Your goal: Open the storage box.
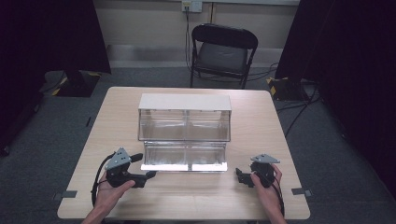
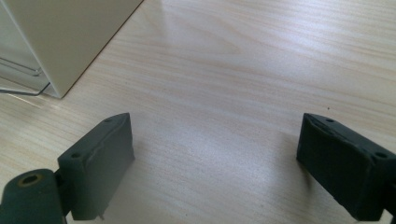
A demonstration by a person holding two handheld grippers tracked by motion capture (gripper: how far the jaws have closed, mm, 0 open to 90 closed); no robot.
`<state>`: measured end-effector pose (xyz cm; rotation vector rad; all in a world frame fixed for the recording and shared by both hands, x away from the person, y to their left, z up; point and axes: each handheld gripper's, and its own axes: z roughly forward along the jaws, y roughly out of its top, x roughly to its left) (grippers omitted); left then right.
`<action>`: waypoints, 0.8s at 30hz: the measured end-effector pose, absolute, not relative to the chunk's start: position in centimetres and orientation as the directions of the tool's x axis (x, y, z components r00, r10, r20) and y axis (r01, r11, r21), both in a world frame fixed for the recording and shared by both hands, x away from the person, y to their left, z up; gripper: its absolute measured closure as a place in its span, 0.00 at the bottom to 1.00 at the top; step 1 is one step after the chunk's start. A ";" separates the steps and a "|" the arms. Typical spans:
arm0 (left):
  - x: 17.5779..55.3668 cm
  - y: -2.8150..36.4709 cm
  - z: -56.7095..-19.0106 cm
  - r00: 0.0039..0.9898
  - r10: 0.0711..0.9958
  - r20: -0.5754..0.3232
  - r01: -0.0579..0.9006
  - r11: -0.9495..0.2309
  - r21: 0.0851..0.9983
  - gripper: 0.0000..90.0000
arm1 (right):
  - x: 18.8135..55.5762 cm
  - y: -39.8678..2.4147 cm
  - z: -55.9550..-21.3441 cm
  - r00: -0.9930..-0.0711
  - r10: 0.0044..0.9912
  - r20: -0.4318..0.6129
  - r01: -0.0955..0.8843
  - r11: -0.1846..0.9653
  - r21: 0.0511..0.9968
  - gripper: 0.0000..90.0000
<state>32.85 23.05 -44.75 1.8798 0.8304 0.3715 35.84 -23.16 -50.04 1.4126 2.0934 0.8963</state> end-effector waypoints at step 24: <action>32.9 23.0 -43.9 0.711 0.696 -0.104 0.372 -0.247 0.894 0.17 | 35.8 -23.2 -50.0 -0.369 0.929 -0.014 0.631 0.262 0.730 0.11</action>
